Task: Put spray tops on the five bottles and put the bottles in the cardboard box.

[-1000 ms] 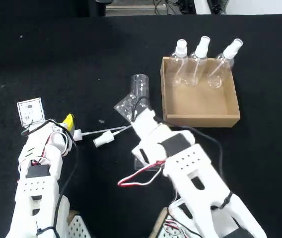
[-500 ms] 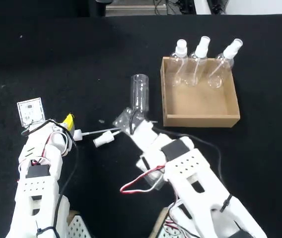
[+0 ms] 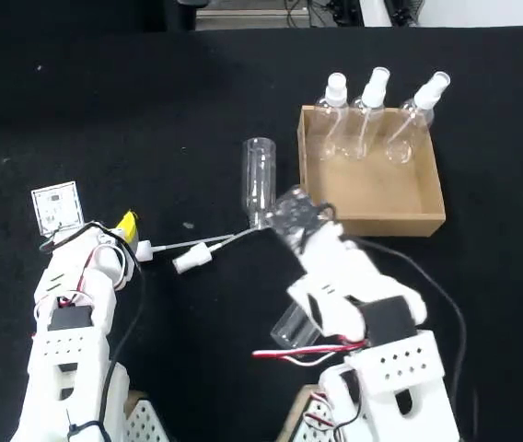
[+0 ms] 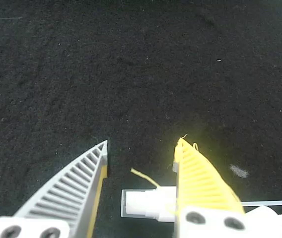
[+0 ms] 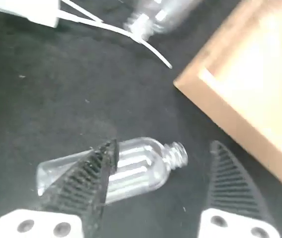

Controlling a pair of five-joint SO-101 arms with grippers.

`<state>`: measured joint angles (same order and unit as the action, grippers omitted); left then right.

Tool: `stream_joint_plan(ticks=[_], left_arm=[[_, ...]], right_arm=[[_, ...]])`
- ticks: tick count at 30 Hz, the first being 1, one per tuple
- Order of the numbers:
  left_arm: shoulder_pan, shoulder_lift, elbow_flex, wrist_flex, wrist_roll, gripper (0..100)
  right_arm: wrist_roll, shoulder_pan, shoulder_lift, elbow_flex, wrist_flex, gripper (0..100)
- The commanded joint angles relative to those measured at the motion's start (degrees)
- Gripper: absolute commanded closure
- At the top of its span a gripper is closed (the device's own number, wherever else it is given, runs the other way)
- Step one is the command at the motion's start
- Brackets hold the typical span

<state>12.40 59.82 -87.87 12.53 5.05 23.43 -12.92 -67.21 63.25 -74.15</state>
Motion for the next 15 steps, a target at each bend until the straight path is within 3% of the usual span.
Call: stream_joint_plan(ticks=[1,10,15], left_arm=[[-2.4,0.8,0.5,-1.3,-0.6,79],[-3.0,0.8,-0.3,-1.4,-0.7,79],[-3.0,0.8,-0.3,-1.4,-0.7,79]], right_arm=[[-8.2,1.4,0.0,-1.3,-1.8,57.9],[-28.3,1.1,6.9,-1.0,-0.4,57.8],[-27.9,1.1,17.2,-1.0,1.7,58.1]])
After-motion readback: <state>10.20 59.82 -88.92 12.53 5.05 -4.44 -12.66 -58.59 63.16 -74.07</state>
